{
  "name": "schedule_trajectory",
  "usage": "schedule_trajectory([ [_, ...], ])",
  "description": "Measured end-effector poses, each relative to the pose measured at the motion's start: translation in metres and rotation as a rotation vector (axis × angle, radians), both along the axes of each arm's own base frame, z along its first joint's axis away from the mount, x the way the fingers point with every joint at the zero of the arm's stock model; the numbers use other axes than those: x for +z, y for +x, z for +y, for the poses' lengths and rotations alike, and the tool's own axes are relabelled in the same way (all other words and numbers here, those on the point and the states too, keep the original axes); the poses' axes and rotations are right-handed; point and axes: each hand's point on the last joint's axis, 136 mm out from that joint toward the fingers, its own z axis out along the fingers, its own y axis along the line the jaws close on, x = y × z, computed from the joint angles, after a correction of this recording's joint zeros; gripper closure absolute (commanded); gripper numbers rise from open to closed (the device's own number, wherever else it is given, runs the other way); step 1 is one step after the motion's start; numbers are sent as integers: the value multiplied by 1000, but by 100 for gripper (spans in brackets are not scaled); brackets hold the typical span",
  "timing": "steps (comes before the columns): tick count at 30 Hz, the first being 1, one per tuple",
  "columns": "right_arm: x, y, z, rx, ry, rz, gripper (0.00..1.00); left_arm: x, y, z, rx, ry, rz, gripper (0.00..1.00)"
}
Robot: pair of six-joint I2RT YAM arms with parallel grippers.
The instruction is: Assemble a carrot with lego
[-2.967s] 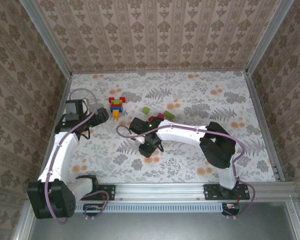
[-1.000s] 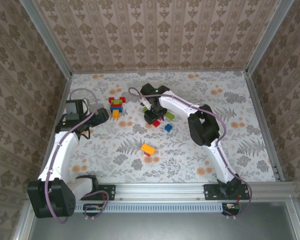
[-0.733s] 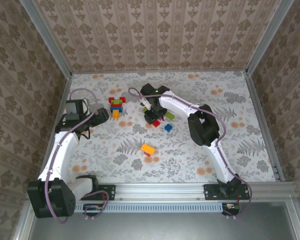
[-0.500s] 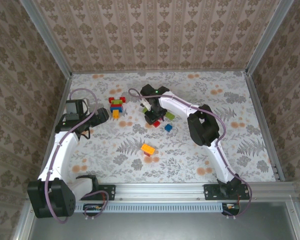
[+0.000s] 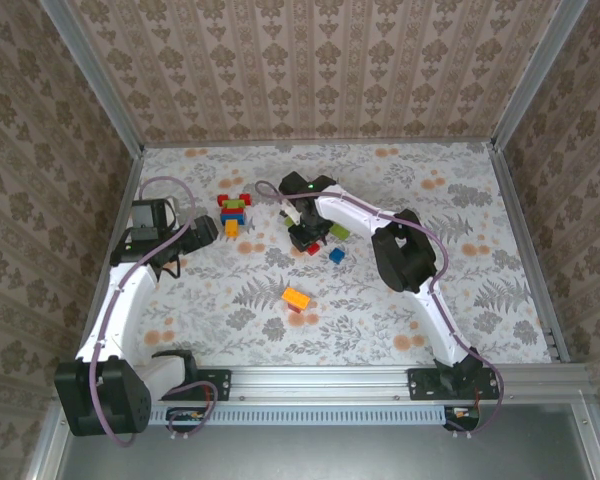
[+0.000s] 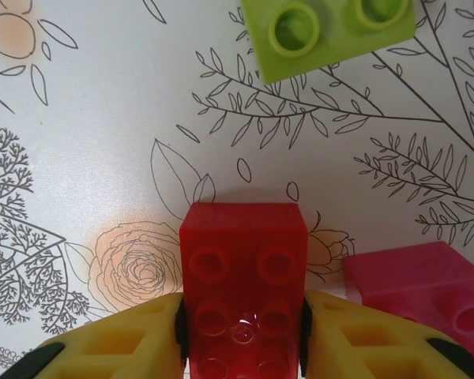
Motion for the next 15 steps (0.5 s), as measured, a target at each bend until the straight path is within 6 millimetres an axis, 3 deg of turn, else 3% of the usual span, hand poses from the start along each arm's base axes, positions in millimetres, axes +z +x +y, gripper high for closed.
schedule_trajectory([
  [9, 1, -1, 0, 1, 1, -1, 72, 0, 0, 0, 0, 0, 0, 0],
  [15, 10, -31, -4, 27, -18, 23, 72, 0, 0, 0, 0, 0, 0, 0],
])
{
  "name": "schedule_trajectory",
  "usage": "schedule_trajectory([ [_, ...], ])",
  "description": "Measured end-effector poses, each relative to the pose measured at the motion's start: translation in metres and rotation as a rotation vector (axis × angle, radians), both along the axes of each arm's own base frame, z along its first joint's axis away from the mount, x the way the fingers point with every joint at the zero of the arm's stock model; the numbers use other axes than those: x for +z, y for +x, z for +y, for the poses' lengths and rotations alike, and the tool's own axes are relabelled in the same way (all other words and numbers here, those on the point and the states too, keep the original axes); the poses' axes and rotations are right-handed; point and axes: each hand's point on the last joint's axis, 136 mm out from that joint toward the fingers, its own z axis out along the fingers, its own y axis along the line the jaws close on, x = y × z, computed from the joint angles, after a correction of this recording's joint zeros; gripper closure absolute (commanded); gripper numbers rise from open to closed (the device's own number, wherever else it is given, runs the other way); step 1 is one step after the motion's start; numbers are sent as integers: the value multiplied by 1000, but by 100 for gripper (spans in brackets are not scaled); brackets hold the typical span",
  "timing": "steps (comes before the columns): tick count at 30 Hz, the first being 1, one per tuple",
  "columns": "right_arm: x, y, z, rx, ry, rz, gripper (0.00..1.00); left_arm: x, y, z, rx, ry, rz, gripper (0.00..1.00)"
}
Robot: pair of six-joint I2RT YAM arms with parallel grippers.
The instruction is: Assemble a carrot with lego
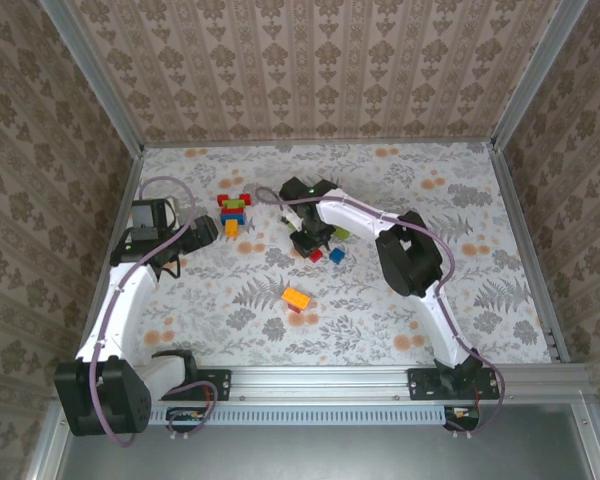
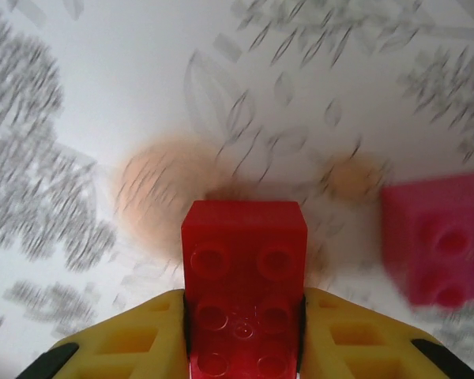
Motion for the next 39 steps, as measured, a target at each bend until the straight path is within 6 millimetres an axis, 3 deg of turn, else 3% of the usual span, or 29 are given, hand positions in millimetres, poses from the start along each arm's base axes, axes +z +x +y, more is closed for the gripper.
schedule_trajectory([
  [3, 23, -26, 6, 43, 13, -14, 71, 0, 0, 0, 0, 0, 0, 0],
  [8, 79, -81, 19, 138, 80, -75, 71, 0, 0, 0, 0, 0, 0, 0],
  [12, 98, -121, 25, 213, 122, -78, 71, 0, 0, 0, 0, 0, 0, 0],
  [19, 84, -146, 23, 256, 99, -31, 71, 0, 0, 0, 0, 0, 0, 0],
  [24, 79, -147, 24, 265, 89, -23, 71, 0, 0, 0, 0, 0, 0, 0],
  [32, 54, -147, 25, 283, 42, 17, 71, 0, 0, 0, 0, 0, 0, 0],
  [39, 51, -146, 25, 291, 37, 20, 71, 0, 0, 0, 0, 0, 0, 0],
])
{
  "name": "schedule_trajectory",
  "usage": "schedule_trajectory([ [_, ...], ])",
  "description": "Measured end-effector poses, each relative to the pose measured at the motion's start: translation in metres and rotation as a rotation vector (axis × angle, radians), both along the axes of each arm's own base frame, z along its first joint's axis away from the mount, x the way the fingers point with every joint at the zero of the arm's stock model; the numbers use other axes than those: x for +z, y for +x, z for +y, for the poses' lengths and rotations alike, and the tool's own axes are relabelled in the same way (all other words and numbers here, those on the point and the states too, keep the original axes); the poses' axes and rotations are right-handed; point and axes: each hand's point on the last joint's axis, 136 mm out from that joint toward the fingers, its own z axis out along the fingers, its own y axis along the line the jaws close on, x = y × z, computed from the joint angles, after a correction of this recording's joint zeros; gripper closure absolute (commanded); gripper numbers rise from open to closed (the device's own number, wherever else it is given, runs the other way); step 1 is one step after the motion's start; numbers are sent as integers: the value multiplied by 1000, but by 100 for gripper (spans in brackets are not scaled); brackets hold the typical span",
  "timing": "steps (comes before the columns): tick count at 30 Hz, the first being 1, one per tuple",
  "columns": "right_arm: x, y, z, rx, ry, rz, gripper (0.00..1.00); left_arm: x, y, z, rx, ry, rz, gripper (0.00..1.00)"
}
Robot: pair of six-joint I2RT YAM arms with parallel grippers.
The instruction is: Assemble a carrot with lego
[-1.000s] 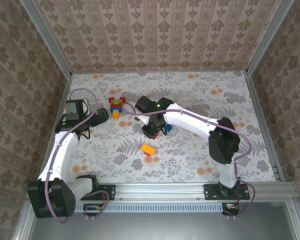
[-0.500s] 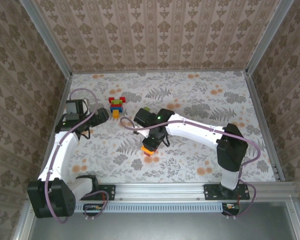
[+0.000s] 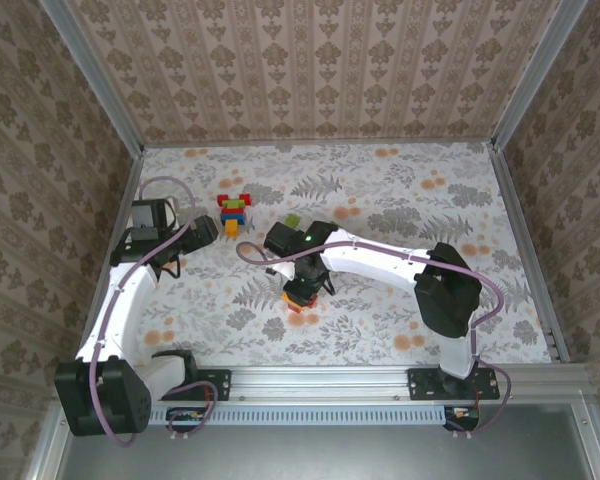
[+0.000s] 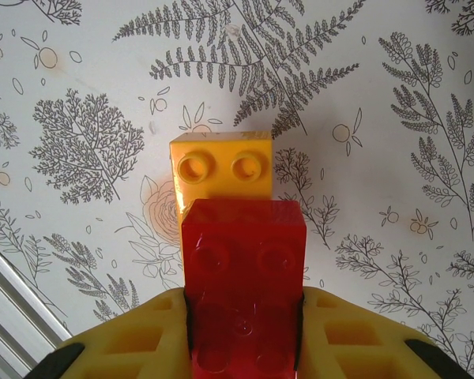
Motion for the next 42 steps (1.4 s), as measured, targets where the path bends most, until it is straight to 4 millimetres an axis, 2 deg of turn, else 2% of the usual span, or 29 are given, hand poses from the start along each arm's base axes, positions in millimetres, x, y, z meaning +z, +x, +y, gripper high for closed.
schedule_trajectory([
  [19, 10, 5, 8, 17, 28, -23, 70, 0, 0, 0, 0, 0, 0, 0],
  [27, -1, 5, 10, 20, 10, -2, 70, 0, 0, 0, 0, 0, 0, 0],
  [42, 0, 5, 13, 27, 16, -1, 70, 0, 0, 0, 0, 0, 0, 0],
])
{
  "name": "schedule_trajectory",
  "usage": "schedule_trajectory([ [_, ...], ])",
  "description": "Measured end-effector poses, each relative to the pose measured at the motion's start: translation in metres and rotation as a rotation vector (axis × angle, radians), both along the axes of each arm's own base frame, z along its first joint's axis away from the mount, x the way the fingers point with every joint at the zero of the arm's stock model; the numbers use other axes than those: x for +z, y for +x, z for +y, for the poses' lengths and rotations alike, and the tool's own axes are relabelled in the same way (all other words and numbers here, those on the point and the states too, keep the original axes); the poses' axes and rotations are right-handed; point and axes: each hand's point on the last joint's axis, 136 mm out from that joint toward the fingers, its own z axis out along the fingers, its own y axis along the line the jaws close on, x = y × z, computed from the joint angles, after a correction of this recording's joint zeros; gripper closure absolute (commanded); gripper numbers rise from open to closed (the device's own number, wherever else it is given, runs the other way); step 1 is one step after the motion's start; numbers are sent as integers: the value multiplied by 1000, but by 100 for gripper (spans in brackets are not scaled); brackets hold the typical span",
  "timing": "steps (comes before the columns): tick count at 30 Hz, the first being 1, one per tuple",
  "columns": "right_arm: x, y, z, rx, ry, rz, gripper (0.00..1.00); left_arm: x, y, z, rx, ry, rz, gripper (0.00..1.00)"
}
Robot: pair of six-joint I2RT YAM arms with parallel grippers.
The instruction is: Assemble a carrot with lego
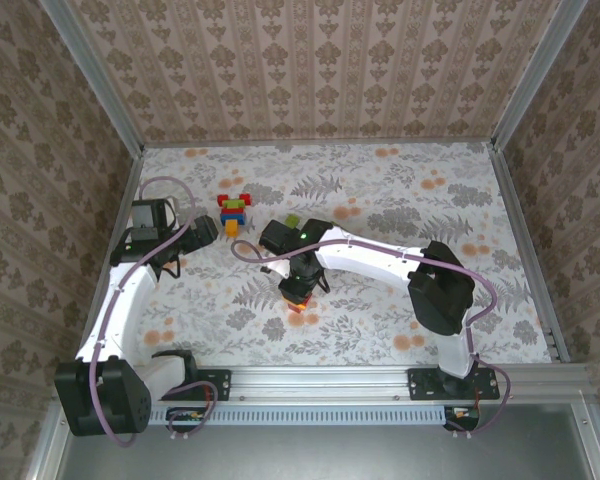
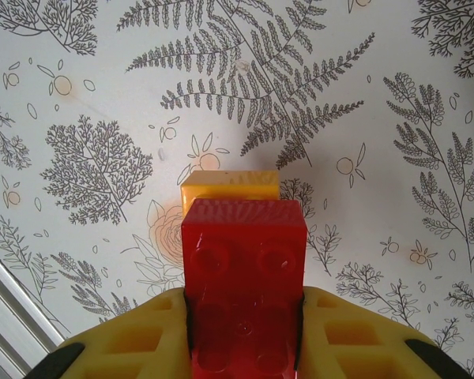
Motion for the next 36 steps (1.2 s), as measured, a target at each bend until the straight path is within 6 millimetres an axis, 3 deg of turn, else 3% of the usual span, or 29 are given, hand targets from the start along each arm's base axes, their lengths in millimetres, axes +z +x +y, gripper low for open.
schedule_trajectory([
  [36, -3, -12, 5, 101, 14, 27, 69, 0, 0, 0, 0, 0, 0, 0],
])
